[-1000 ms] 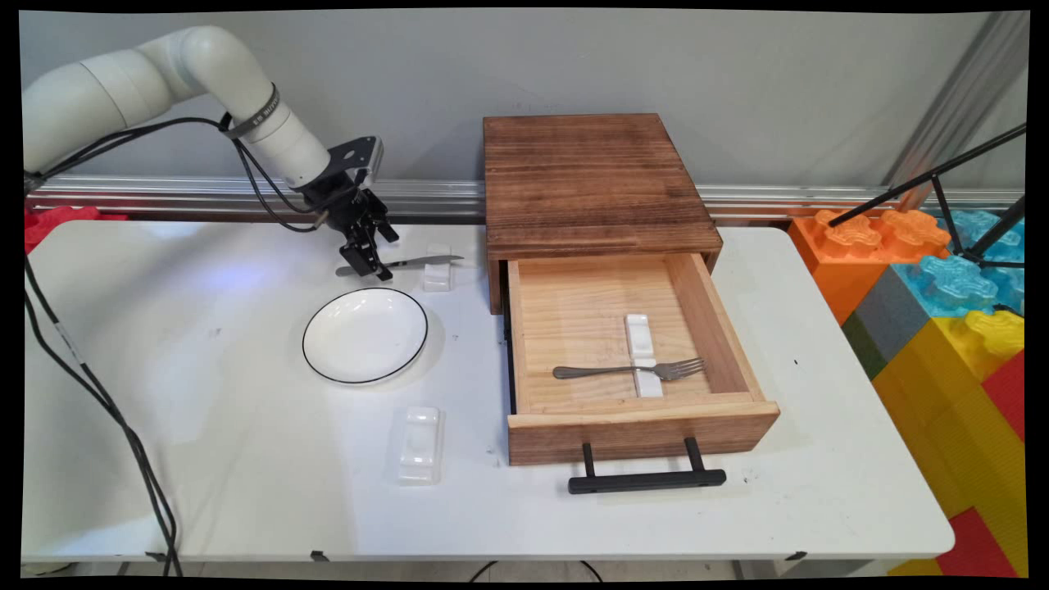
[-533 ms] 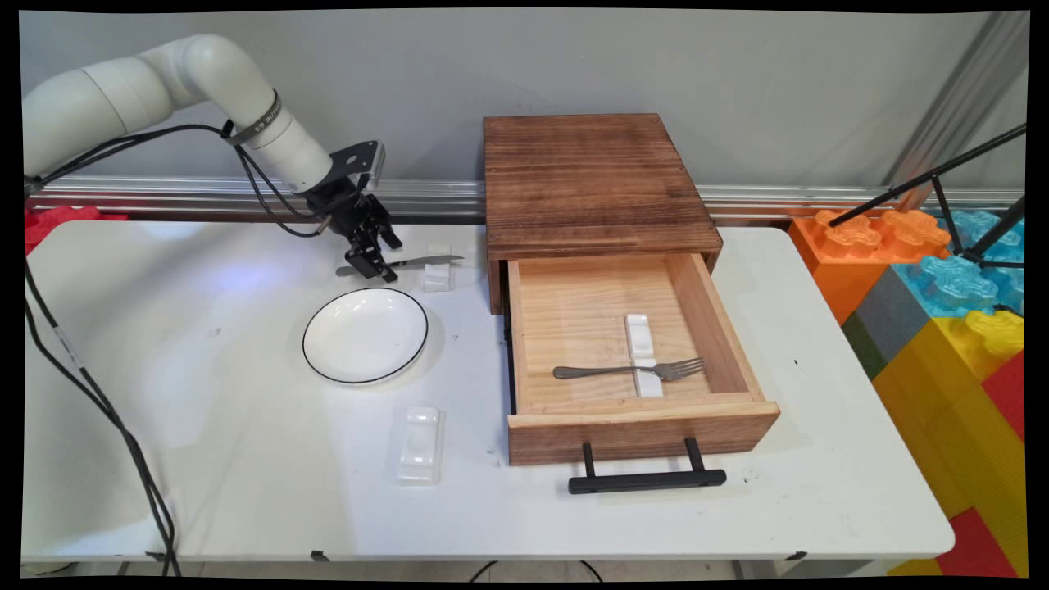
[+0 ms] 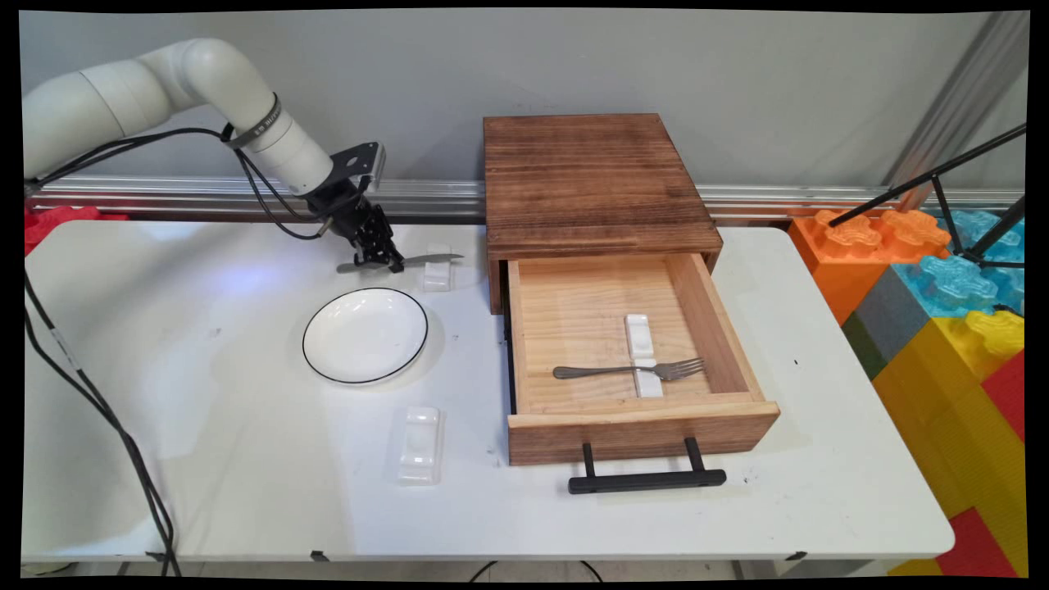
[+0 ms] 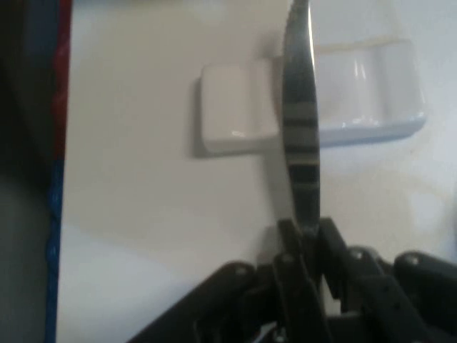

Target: Place the picked object into the drawer

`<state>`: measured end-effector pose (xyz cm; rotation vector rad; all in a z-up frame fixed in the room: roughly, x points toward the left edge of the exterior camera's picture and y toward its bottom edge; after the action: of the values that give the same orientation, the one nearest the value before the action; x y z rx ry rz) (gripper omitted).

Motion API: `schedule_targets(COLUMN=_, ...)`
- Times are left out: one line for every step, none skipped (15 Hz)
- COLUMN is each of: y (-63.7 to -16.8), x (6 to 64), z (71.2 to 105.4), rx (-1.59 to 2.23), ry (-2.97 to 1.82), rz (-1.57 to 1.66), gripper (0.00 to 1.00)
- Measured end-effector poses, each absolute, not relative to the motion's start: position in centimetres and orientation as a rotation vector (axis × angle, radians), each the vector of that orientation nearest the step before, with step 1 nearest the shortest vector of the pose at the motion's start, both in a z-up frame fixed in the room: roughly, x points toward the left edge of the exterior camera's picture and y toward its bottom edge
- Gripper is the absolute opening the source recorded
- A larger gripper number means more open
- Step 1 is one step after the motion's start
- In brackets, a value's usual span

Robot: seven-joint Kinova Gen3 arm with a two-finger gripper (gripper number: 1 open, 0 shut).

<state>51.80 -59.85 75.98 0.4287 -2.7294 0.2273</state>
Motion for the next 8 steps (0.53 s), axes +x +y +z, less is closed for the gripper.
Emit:
schedule_targets(y=-59.76, x=51.74, z=76.0, rx=0.431, ry=-2.729, rz=0.226, gripper=0.0)
schedule_targets(y=-59.67, x=51.71, z=76.01, rx=0.434, ry=-2.729, rz=0.224, gripper=0.0)
schedule_targets(y=-59.54, x=51.68, z=76.04, rx=0.438, ry=-2.728, rz=0.221, gripper=0.0)
schedule_targets(y=-59.45, x=51.64, z=76.07, rx=0.441, ry=-2.727, rz=0.22, gripper=0.0)
schedule_targets(y=-59.31, x=51.59, z=76.14, rx=0.444, ry=-2.727, rz=0.218, gripper=0.0)
schedule_targets(y=-59.25, x=51.51, z=76.25, rx=0.447, ry=-2.725, rz=0.219, gripper=0.0)
schedule_targets(y=-59.19, x=51.43, z=76.36, rx=0.449, ry=-2.724, rz=0.22, gripper=0.0)
schedule_targets(y=-59.16, x=51.35, z=76.51, rx=0.454, ry=-2.722, rz=0.225, gripper=0.0)
